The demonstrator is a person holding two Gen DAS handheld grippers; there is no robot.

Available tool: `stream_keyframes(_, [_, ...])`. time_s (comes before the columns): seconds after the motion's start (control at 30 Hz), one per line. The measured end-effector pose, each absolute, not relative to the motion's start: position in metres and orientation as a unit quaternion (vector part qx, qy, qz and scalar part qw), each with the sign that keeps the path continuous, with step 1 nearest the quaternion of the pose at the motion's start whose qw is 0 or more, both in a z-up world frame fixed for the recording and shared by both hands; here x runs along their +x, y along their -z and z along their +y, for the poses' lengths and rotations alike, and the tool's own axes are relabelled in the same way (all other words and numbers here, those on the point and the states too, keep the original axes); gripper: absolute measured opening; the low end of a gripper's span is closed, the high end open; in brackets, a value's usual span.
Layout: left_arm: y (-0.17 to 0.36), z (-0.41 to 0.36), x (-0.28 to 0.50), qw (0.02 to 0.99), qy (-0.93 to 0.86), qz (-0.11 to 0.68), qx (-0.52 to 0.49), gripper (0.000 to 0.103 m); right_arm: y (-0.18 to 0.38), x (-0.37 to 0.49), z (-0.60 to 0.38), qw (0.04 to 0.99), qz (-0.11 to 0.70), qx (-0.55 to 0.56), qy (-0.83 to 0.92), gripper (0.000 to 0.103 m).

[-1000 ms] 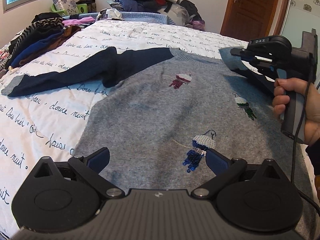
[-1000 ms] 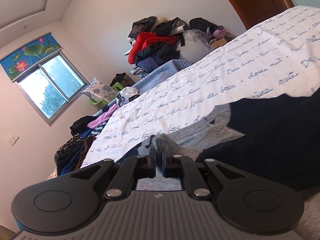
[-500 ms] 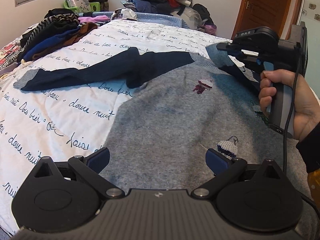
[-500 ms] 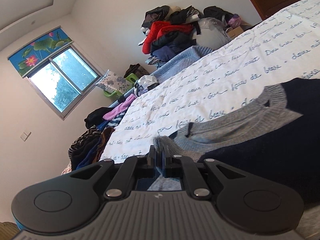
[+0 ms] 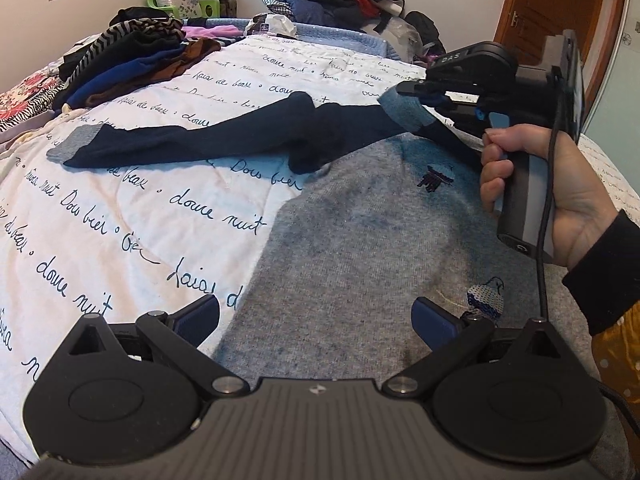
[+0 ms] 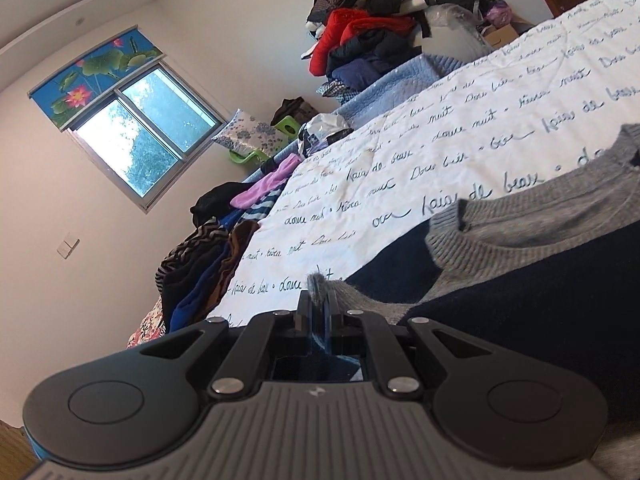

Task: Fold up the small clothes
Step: 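Lift the navy sleeve with the right tool and carry it across the sweater body, then lower the sleeve onto the sweater and open the right tool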

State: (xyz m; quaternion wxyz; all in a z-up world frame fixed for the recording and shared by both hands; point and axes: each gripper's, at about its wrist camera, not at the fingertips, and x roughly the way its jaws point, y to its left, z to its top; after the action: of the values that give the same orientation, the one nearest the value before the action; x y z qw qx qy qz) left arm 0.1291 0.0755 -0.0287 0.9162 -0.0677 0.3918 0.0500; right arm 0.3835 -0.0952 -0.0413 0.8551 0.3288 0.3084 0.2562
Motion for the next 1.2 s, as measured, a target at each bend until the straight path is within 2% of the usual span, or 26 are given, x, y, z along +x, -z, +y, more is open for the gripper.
stream_keyframes(0.73, [0.028,0.087,0.128,0.915,-0.064,0.393,-0.072,0.101,0.056,0.403,-0.041,0.833,0.336,0.335,-0.284,0.006])
stream_keyframes(1.13, [0.014,0.132,0.133,0.913,-0.107,0.38,-0.098,0.101,0.065,0.405,-0.01,0.84,0.373,0.271,-0.286,0.011])
stream_keyframes(1.2, [0.011,0.145,0.136,0.914,-0.127,0.373,-0.098,0.101,0.064,0.403,-0.005,0.844,0.374,0.255,-0.287,0.015])
